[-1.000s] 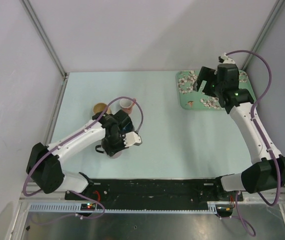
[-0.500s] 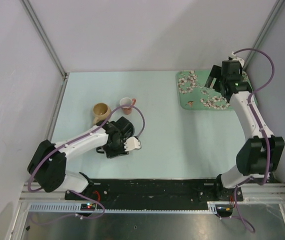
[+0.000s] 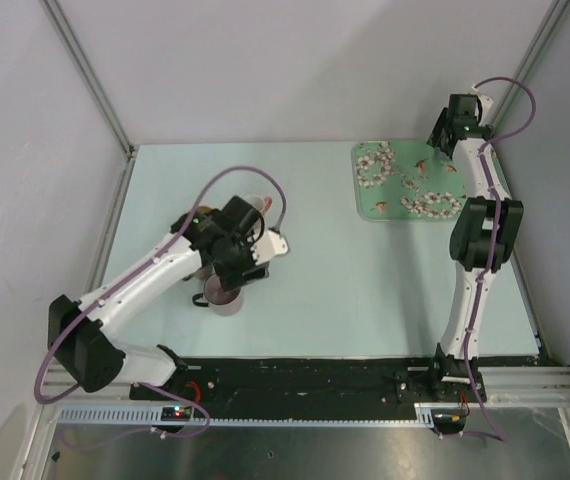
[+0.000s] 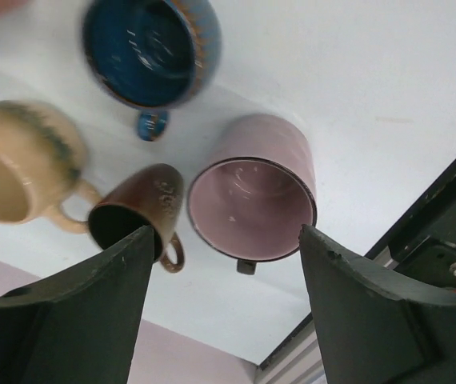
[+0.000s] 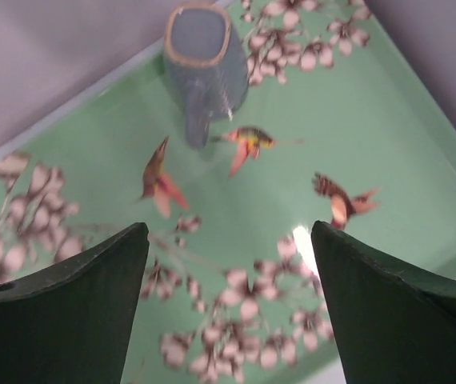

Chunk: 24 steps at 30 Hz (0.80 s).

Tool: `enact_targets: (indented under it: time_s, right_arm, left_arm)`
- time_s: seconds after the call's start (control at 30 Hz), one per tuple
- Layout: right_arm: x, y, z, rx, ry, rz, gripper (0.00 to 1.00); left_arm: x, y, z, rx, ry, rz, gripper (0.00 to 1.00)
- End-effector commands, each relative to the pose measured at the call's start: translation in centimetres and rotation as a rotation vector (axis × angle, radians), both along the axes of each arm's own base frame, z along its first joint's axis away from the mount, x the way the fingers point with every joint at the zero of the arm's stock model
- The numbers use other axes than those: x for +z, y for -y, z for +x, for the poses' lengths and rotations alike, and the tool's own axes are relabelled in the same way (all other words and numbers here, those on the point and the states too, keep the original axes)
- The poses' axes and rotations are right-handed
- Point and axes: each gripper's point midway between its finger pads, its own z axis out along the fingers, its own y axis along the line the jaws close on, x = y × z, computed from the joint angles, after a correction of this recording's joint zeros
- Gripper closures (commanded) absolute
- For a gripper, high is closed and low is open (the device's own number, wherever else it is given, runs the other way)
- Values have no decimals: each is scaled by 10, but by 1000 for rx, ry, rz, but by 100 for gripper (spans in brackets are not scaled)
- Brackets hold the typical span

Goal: Turn the mug right side up

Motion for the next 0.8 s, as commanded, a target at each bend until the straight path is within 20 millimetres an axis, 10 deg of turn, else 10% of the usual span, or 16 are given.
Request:
enact_targets:
  time_s: [0.0, 0.57, 0.77]
  right_arm:
    - [0, 30, 34, -60, 45, -84, 13]
    - [-48, 42, 105, 186, 42, -519, 17]
    - [-60, 54, 108, 181, 28, -548, 51]
  left_arm:
    - [53, 11, 5, 141, 35, -145, 22]
    - [97, -3, 91, 342, 129, -195, 22]
    - [103, -14, 104, 362, 155, -185, 22]
